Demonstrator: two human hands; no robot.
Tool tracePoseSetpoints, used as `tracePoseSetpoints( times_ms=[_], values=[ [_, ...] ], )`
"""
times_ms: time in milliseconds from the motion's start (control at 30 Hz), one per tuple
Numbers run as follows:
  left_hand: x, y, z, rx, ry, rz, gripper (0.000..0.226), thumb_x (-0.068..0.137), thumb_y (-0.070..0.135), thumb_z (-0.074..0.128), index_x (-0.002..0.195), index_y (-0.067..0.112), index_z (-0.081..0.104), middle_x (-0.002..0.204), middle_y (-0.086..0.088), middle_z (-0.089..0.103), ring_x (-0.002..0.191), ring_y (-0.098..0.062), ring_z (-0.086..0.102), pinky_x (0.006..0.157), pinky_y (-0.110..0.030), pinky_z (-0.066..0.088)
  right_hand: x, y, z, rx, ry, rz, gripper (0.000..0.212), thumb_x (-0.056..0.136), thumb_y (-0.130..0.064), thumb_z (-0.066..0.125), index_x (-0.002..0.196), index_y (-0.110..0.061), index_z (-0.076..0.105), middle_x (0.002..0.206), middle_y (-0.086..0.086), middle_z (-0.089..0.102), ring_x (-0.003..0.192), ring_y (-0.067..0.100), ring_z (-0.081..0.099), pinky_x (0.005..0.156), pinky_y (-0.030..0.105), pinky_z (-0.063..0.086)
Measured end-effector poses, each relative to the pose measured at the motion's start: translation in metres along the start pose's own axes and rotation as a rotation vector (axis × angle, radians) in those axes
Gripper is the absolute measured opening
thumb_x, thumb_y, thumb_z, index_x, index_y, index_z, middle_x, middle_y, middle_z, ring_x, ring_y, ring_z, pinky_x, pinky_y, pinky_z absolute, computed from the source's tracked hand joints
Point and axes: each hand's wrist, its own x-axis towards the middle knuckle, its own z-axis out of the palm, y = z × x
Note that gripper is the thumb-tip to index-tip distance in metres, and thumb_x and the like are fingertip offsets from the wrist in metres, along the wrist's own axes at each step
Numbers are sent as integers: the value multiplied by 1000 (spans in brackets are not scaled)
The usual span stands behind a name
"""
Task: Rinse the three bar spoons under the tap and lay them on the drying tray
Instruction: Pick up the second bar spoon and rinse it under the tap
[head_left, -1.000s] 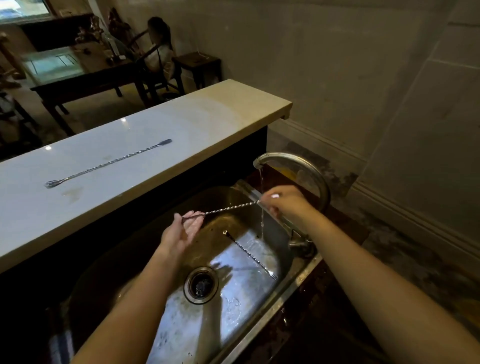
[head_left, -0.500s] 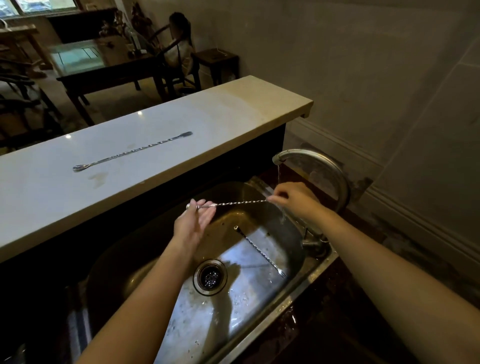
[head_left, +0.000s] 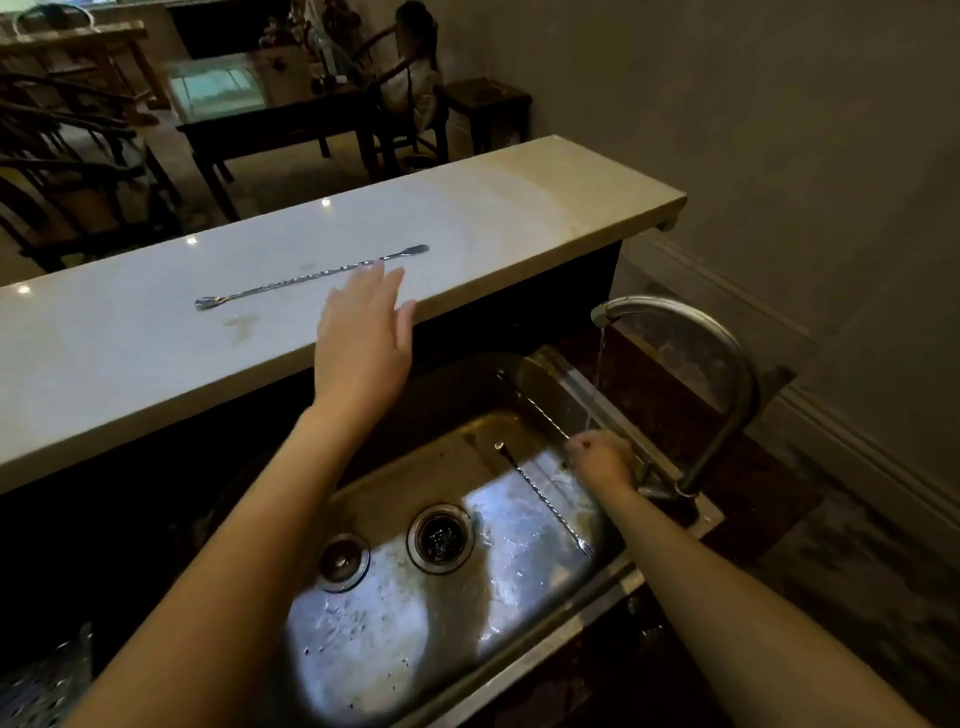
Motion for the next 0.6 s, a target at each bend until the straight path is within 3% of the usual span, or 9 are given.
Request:
tracePoseSetpoints(
  times_ms=[133, 367, 600],
  values=[
    [-7, -35, 13, 239, -237, -94, 59, 97, 43, 32, 148, 15, 21, 158, -8, 18, 147, -25, 10, 118, -48, 5, 11, 9, 20, -312, -11, 108, 28, 92, -7, 49, 114, -3, 67, 121, 19, 64, 114, 34, 59, 93, 44, 52],
    [-16, -48, 33, 305, -149, -47, 72, 91, 56, 35, 148, 16, 21, 158, -6, 19, 147, -22, 12, 117, -43, 5, 42, 25, 57, -206, 92, 230, 27, 94, 1, 44, 112, 14, 60, 119, 29, 62, 113, 42, 57, 91, 46, 49],
    [-16, -52, 38, 310, -119, -37, 74, 88, 59, 38, 147, 17, 23, 157, -5, 22, 146, -22, 14, 116, -43, 5, 57, 38, 82, -276, 57, 193, 26, 93, -2, 46, 109, 7, 65, 118, 25, 64, 113, 37, 59, 90, 43, 51]
  ],
)
